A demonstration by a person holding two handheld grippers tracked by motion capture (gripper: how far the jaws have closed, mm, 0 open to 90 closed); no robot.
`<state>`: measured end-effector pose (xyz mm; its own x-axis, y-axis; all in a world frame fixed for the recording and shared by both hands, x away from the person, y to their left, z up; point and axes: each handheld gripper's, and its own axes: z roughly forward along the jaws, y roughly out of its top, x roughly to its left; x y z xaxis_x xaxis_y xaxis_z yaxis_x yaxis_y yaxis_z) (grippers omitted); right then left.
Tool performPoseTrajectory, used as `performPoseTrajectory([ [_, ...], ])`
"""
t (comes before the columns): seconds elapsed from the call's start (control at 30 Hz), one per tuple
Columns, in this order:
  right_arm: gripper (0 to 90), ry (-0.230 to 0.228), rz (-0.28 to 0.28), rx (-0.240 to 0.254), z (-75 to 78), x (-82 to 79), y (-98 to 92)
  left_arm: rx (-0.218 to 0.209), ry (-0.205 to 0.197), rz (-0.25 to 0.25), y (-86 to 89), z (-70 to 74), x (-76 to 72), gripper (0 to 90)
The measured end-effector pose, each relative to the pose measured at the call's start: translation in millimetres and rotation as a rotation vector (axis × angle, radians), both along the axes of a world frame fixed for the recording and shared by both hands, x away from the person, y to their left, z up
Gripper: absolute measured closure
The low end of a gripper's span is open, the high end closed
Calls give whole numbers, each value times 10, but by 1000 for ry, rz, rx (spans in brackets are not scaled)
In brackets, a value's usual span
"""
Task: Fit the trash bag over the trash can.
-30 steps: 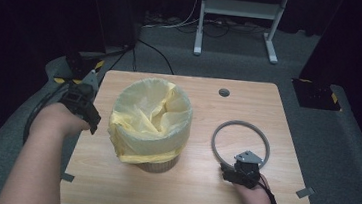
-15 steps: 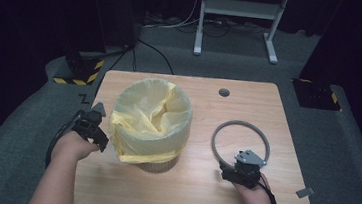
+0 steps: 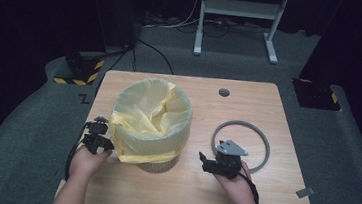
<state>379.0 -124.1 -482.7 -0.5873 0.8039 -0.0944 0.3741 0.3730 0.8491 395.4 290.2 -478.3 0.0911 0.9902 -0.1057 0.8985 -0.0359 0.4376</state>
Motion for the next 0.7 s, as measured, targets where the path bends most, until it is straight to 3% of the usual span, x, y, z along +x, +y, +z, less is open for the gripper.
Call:
performPoseTrajectory([
  [0.07, 153, 4, -24, 3, -8, 143, 132, -42, -77, 22, 10, -43, -3, 394],
  [0.17, 154, 17, -59, 35, -46, 322, 312, -148, -175, 23, -4, -73, -17, 424],
  [0.27, 151, 23, -40, 47, -92, 377, 459, -184, -223, -8, -106, -108, -21, 435],
  [0.3, 160, 16, -39, 54, -100, 365, 491, -204, -235, -35, -143, -115, -22, 428],
  [0.4, 212, 10, -41, 63, -116, 338, 504, -212, -260, -31, -225, -126, -28, 559],
  [0.6, 221, 9, -53, 54, -114, 268, 363, -219, -270, -57, -408, -135, 22, 607],
  [0.7, 222, -1, -67, 45, -108, 253, 230, -214, -274, -99, -545, -134, 38, 604],
])
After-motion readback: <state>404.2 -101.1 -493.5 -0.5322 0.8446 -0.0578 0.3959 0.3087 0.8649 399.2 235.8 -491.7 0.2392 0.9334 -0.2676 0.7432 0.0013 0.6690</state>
